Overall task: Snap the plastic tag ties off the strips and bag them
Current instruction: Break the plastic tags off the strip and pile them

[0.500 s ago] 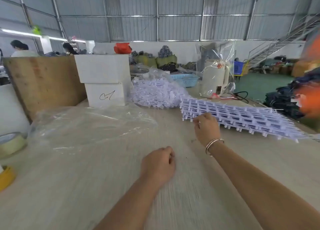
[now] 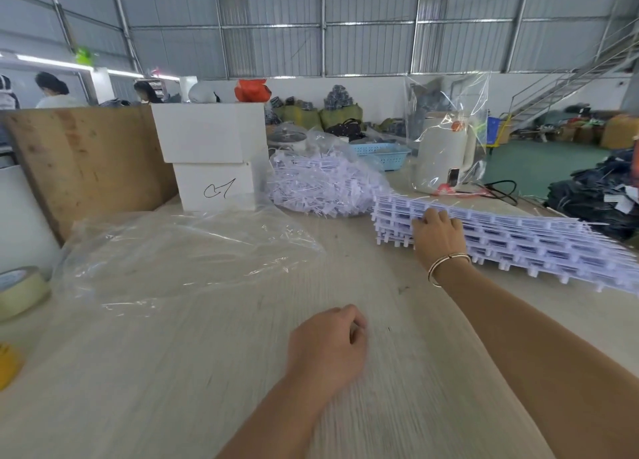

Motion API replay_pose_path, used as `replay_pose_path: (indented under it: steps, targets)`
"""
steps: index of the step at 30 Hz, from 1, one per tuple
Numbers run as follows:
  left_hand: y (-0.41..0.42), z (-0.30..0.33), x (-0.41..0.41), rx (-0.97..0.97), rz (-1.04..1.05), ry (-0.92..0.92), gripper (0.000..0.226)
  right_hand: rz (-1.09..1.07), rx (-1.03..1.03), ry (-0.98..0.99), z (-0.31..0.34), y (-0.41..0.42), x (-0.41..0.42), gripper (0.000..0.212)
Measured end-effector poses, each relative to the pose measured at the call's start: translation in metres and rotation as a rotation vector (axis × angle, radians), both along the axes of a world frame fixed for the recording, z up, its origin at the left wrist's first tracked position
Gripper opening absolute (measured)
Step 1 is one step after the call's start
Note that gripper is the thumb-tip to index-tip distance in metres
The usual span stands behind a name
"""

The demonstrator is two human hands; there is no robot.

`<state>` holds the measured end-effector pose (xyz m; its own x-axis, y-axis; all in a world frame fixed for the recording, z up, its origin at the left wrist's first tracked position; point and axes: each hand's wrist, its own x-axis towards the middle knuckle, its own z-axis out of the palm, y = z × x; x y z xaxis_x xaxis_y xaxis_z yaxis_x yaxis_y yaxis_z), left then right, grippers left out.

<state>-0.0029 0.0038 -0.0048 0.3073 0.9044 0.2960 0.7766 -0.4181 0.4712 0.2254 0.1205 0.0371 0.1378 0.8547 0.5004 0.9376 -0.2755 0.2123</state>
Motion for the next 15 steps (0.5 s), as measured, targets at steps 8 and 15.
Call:
replay_pose_path:
  steps: [8, 15]
  targets:
    - [-0.002, 0.003, -0.001, -0.016, 0.000, 0.004, 0.016, 0.005, 0.035, -0.072, 0.009, 0.000, 0.008, 0.023]
    - [0.000, 0.003, 0.000, -0.006, 0.011, -0.001, 0.017, 0.156, 0.219, -0.120, 0.022, -0.022, 0.000, 0.024]
